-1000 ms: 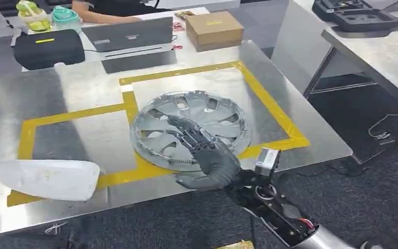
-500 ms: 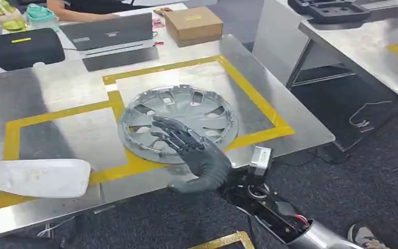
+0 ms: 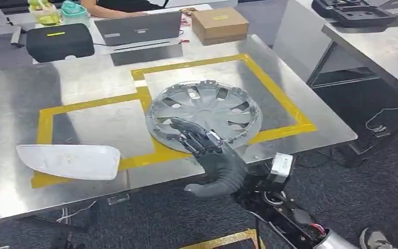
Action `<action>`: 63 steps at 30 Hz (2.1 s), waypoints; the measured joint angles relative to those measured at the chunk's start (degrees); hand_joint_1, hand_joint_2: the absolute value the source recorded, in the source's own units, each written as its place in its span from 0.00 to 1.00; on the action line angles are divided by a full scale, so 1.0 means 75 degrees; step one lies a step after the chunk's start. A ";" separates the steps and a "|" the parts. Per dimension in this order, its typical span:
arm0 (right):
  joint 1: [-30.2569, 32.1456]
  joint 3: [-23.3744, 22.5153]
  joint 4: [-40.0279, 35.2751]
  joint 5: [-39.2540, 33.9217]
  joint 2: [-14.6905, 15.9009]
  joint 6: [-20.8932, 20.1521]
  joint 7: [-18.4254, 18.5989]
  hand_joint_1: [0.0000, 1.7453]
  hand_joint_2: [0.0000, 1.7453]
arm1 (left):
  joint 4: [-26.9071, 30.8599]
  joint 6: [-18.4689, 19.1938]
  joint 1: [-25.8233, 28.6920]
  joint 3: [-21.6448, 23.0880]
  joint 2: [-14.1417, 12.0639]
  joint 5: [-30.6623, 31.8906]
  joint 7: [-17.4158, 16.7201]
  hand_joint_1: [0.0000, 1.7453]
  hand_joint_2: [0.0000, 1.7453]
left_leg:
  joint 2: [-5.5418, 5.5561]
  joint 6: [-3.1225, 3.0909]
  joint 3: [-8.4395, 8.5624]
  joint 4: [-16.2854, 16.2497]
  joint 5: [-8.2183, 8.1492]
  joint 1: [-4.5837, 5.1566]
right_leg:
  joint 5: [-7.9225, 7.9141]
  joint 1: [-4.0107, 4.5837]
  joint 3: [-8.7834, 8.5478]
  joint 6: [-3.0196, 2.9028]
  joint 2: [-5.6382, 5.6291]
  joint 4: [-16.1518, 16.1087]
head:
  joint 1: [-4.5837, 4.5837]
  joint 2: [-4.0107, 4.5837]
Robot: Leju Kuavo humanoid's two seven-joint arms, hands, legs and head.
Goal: Take the parts from the cabinet and place them on the table.
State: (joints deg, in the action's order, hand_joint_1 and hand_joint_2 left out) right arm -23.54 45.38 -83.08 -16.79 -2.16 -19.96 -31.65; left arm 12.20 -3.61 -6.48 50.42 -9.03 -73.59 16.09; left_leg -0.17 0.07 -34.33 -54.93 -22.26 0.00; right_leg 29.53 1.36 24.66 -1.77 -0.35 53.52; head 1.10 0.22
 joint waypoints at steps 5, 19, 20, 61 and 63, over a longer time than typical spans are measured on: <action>-0.0032 0.0032 -0.0041 -0.0003 0.0006 -0.0017 0.0000 0.00 1.00 | 0.0006 -0.0003 0.0001 0.0000 -0.0029 0.0018 0.0000 0.00 0.00 | 0.0073 0.0146 -0.0376 -0.0456 -0.0593 0.0053 | -0.0545 -0.0140 0.0240 -0.0053 0.0030 -0.0490 | 0.0025 0.0000; 0.0100 0.0044 -0.0122 -0.0117 0.0076 -0.0073 -0.0018 0.00 1.00 | 0.0012 -0.0012 -0.0058 0.0000 -0.0067 0.0061 -0.0026 0.00 0.00 | 0.0023 0.0088 0.0927 0.0224 -0.0703 -0.0250 | -0.1108 -0.0293 0.1348 0.0483 0.0077 0.0150 | -0.0254 0.0000; 0.0103 0.0044 -0.0125 -0.0131 0.0079 -0.0085 -0.0023 0.00 1.00 | 0.0012 -0.0012 -0.0062 0.0000 -0.0067 0.0064 -0.0026 0.00 0.00 | 0.0012 0.0008 0.0835 0.0223 -0.0633 -0.0235 | -0.0693 -0.0310 0.1486 0.0503 0.0071 0.0414 | -0.0227 0.0000; 0.0219 -0.0213 -0.0131 -0.0577 0.0326 -0.0221 -0.0131 0.00 0.00 | 0.0015 0.0047 0.0053 0.0000 -0.0067 -0.0055 0.0041 0.00 0.00 | -0.0553 0.0162 0.0610 0.0166 -0.0394 -0.0155 | -0.0393 -0.0206 0.0561 0.0424 0.0567 0.0039 | 0.0248 0.0000; 0.0246 -0.0268 -0.0131 -0.0592 0.0341 -0.0219 -0.0149 0.00 0.00 | 0.0015 0.0047 0.0061 0.0000 -0.0070 -0.0064 0.0058 0.00 0.00 | -0.0734 0.0235 0.0593 0.0189 -0.0346 -0.0152 | -0.0430 -0.0189 0.0599 0.0317 0.0388 0.0093 | 0.0140 0.0000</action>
State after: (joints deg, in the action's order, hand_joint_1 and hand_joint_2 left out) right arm -21.70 43.36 -84.06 -21.22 0.39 -21.59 -32.76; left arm 12.31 -3.26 -6.02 50.42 -9.55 -74.07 16.52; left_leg -5.68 1.84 -29.88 -53.51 -24.86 -1.14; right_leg 26.30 -0.05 29.15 0.60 2.56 54.22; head 2.14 0.22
